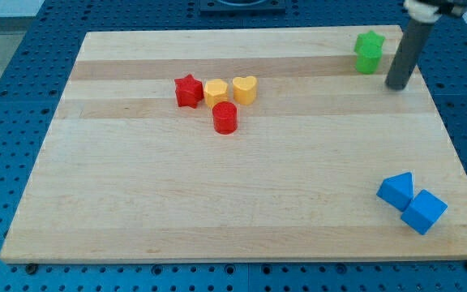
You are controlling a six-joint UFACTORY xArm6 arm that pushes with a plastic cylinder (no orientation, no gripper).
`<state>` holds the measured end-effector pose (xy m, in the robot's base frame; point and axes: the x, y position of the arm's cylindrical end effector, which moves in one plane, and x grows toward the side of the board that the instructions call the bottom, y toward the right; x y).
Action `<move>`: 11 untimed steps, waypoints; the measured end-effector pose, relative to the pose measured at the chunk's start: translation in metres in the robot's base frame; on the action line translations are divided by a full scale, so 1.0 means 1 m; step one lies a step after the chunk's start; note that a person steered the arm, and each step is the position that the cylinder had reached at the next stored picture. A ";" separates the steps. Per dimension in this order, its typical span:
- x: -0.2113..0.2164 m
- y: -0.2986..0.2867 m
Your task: Push the green blocks towards the bottom left
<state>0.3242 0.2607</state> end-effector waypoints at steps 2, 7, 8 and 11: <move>-0.132 0.001; 0.088 -0.079; 0.119 -0.089; 0.137 -0.095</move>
